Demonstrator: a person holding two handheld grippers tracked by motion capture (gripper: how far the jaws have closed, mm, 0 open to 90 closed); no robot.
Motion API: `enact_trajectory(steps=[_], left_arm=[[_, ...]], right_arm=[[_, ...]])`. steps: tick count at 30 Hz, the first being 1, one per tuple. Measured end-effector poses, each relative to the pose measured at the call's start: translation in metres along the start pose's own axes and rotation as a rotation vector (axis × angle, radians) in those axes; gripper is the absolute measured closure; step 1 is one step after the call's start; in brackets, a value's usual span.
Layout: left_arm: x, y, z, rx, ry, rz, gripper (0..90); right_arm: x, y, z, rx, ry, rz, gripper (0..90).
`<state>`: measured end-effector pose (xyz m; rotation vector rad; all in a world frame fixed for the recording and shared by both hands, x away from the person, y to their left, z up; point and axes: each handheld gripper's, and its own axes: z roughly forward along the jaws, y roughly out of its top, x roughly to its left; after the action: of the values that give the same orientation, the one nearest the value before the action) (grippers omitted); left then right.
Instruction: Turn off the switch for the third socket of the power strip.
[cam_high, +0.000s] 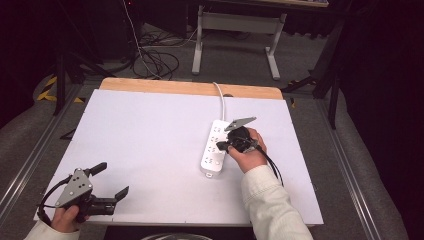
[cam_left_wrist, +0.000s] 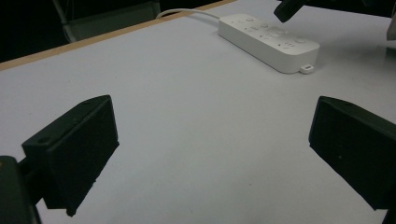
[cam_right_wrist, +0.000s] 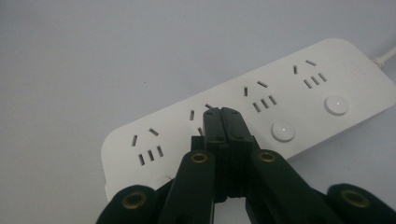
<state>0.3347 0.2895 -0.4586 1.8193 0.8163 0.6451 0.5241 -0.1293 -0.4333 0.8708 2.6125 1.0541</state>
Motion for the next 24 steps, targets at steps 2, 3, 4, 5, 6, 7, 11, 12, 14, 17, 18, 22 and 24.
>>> enact_trajectory(steps=[2,3,4,5,6,7,11,12,14,17,18,22,24], left_arm=[[0.0,0.0,0.0,0.001,-0.001,0.002,1.7],[0.0,0.0001,0.0,0.004,0.0,0.003,1.7],[0.0,0.0001,0.0,0.004,0.0,0.003,1.7],[0.0,0.0001,0.0,0.005,0.0,0.003,1.8],[-0.0001,0.0001,0.0001,0.005,0.0,0.003,1.7],[0.0,0.0001,0.0001,0.005,0.0,0.003,1.7],[-0.0002,-0.0001,0.0006,0.009,-0.001,0.003,1.7],[0.0,0.0,0.0005,0.011,0.001,0.008,1.7],[0.0,0.0,0.0003,0.011,0.0,0.007,1.7],[-0.0001,-0.0001,0.0007,0.012,0.002,0.004,1.7],[-0.0002,-0.0001,0.0008,0.012,0.002,0.004,1.7],[0.0,-0.0002,0.001,0.01,0.002,0.001,1.7],[0.0,-0.0003,0.001,0.011,0.001,0.0,1.7]], right_arm=[[0.0003,-0.0014,0.0022,0.005,0.0,0.006,90.0],[0.0007,-0.002,0.0031,0.011,-0.007,0.005,90.0],[0.0009,-0.0026,0.0041,0.013,-0.014,0.003,90.0],[0.0011,-0.003,0.0047,0.017,-0.018,0.001,90.0],[0.0014,-0.0034,0.0056,0.017,-0.02,0.002,90.0],[0.0015,-0.0038,0.006,0.021,-0.026,0.0,90.0],[0.0008,-0.0052,0.0078,0.038,-0.047,0.0,90.0],[0.0012,-0.0054,0.0085,0.04,-0.051,-0.001,90.0],[0.0017,-0.0054,0.009,0.044,-0.053,-0.003,90.0],[0.0023,-0.0053,0.0091,0.048,-0.049,-0.006,90.0],[0.0025,-0.0054,0.0093,0.051,-0.052,-0.006,90.0],[0.0027,-0.0059,0.0103,0.058,-0.054,-0.009,90.0],[0.0029,-0.006,0.0104,0.058,-0.051,-0.007,90.0]])
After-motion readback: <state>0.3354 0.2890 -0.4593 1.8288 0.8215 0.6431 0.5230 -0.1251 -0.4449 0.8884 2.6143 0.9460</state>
